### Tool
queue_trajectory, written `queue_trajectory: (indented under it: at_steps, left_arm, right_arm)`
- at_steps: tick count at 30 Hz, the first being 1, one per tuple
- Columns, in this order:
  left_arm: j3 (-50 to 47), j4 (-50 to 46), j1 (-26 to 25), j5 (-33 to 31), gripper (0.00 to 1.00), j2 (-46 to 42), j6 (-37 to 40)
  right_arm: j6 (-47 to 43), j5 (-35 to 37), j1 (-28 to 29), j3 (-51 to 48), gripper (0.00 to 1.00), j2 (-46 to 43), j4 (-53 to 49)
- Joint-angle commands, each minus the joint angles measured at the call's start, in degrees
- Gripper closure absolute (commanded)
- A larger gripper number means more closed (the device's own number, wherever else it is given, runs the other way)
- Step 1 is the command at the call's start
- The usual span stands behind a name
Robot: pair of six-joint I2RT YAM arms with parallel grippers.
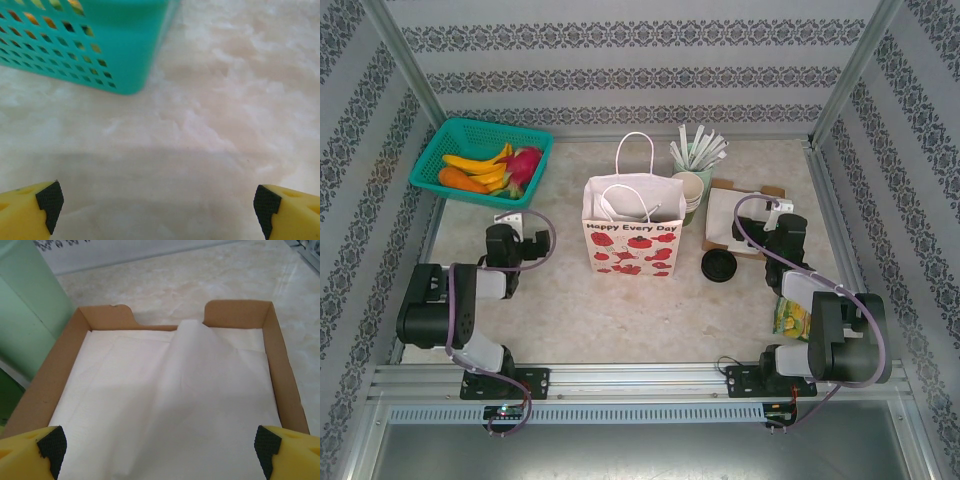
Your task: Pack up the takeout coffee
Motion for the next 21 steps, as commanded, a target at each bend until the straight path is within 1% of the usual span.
queue_trajectory:
  at_steps: [1,2,4,6,8,11,13,14,15,16,18,21]
  left_arm:
    - [0.7,5.6,-2.1,-2.5,0.00,-0.4,2.5]
    - [0.1,7.4,-2.4,-3.5,0.00,0.0,2.5]
    - [-0.2,7.8,-2.6,-6.7,0.00,-0.2,1.5]
    - [-0.1,7.5,-2.7,-7.0,0.00,-0.2,1.5]
    - [-0.1,7.5,-2.8,-7.1,0.00,-0.3,1.5]
    - [-0.2,7.8,-2.8,-7.2,0.00,-0.3,1.5]
    - [-0.2,7.7,-2.8,-7.1,0.00,-0.3,1.5]
    - [-0.2,7.7,-2.8,-7.1,0.00,-0.3,1.5]
    - [-0.2,7.7,-2.8,-7.1,0.01,-0.2,1.5]
    - [-0.1,7.8,-2.8,-7.1,0.00,-0.3,1.6]
    - [0.0,7.4,-2.8,-6.3,0.01,-0.3,1.9]
    - [0.2,7.0,-2.8,-5.3,0.00,-0.2,2.1]
  right_arm:
    - [-2.9,-2.7,-0.5,-1.3,0.02,-0.3,6.5]
    - [-3.2,-2.8,-0.4,-1.6,0.02,0.1,8.1]
    - [-3.4,-3.3,-0.2,-2.6,0.02,2.2,13.3]
    - [-4.3,-3.7,0.5,-2.4,0.02,4.9,15.4]
    - [-6.2,-2.0,2.4,-3.6,0.02,6.9,19.3]
    - [-8.2,0.3,4.5,-8.0,0.02,8.9,28.0]
    - [-7.6,2.7,4.7,-7.9,0.02,8.3,26.6]
    - [-6.7,5.1,4.7,-6.7,0.02,8.8,25.5]
    - [-5.0,8.4,4.7,-3.5,0.02,9.4,21.0]
    - [-5.5,7.8,4.7,-2.9,0.02,8.8,19.0]
    - [-5.6,7.7,4.8,-3.3,0.02,9.4,20.7]
    - [-5.6,7.7,4.8,-3.2,0.02,9.2,20.3]
